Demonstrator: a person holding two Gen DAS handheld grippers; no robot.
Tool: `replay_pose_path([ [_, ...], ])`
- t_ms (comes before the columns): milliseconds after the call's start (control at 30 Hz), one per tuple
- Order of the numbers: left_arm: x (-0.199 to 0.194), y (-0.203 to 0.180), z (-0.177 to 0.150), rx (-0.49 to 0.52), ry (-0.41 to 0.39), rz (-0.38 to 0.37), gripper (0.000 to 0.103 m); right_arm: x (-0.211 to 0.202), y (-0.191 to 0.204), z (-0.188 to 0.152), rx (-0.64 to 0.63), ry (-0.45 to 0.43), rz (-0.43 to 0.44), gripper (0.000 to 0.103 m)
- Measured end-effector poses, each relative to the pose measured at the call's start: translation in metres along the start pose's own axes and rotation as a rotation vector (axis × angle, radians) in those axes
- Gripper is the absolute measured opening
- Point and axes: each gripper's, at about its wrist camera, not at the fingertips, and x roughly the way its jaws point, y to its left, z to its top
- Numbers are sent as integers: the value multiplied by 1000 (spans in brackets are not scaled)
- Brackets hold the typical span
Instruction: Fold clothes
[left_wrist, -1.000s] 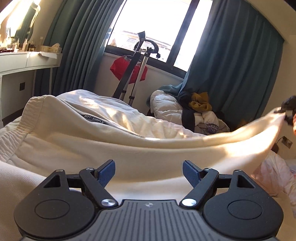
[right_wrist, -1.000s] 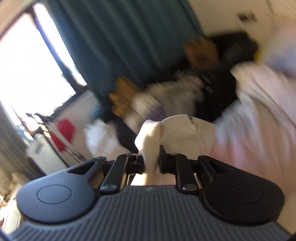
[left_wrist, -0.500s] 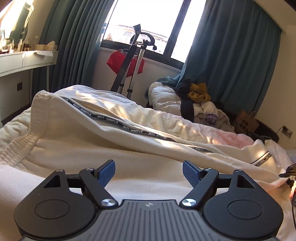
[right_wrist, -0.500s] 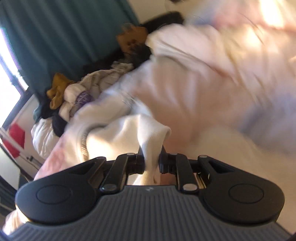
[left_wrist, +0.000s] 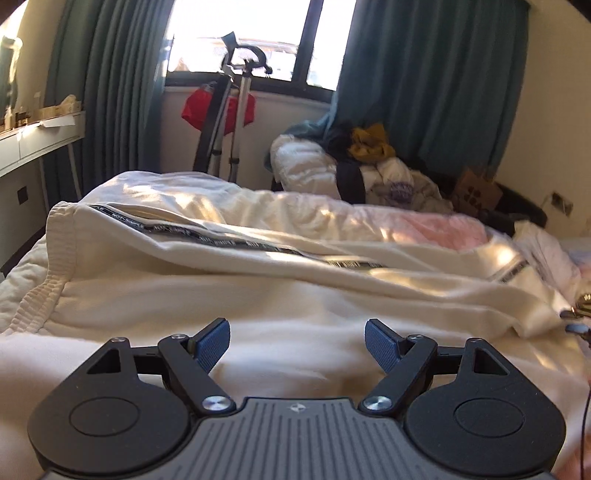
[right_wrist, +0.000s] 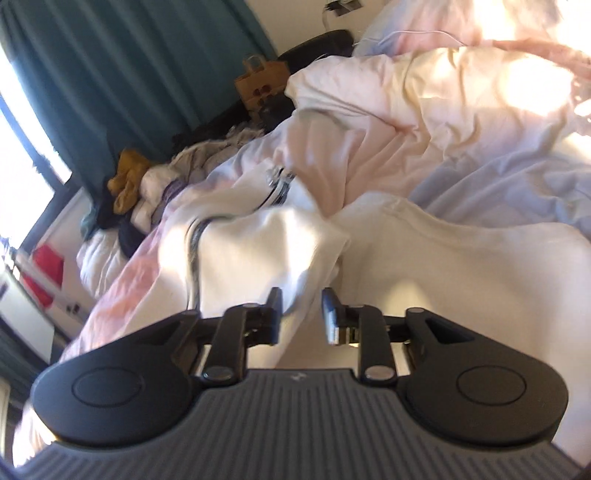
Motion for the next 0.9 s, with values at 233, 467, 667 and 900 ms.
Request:
replay_pose_path([
  [233, -98, -64, 18, 120, -1, 48, 99, -45, 27, -28, -167, 56, 45, 65],
  [467, -206, -137, 49, 178, 10, -18, 103, -76, 50, -51, -323, 80, 66, 79],
  [667, -266, -181, 63, 139, -53, -62, 103, -81, 65, -63, -439, 47, 47, 79],
  [900, -276, -233, 77, 138, -4, -6, 103, -82, 85, -83, -578, 48, 86, 79],
])
